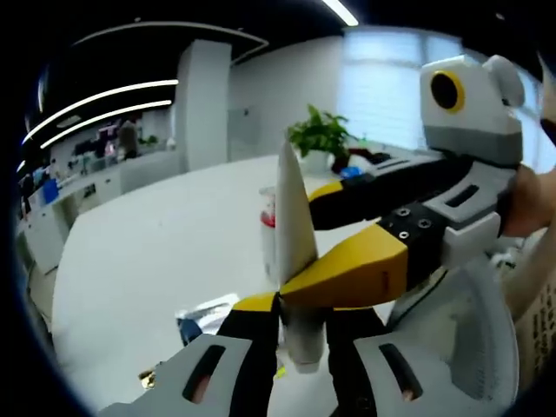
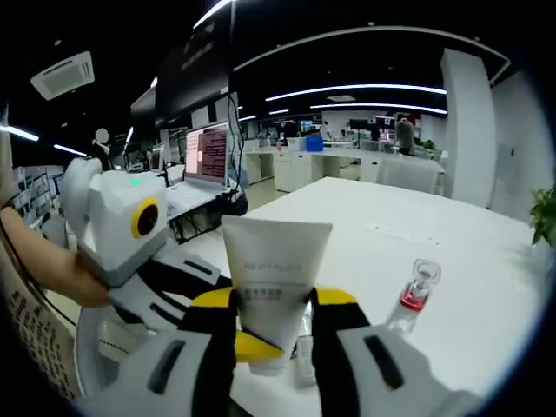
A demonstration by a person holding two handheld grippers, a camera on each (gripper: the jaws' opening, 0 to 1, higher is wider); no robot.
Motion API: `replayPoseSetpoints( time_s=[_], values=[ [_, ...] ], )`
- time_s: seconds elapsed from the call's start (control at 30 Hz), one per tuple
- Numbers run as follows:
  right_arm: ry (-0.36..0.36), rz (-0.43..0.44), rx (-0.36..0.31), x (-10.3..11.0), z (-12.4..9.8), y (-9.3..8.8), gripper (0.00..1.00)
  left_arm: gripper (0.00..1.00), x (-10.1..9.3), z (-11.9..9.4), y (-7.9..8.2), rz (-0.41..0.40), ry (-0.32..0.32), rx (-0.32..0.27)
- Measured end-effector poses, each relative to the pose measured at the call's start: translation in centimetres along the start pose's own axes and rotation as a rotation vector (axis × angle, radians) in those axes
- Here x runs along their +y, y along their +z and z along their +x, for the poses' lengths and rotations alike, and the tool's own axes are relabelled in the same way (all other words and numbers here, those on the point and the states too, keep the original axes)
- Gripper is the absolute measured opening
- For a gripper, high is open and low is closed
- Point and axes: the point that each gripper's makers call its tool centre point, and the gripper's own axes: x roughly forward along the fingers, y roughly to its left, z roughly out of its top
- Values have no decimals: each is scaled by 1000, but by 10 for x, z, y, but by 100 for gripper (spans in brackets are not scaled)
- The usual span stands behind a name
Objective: Arrange the skincare products in the storage area until every visible bottle or jar stands upright without overlapping.
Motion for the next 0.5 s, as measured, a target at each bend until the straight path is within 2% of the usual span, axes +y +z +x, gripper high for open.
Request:
replayPoseSetpoints(
  time_s=[0.2,0.5],
  values=[
    [-25,21,-17,-10,-3,0,33,15,-2,9,4,11,-48,8],
    [-36,-9,-38,-21,-3,4,33,14,4,23,9,39,-131,19]
  ],
)
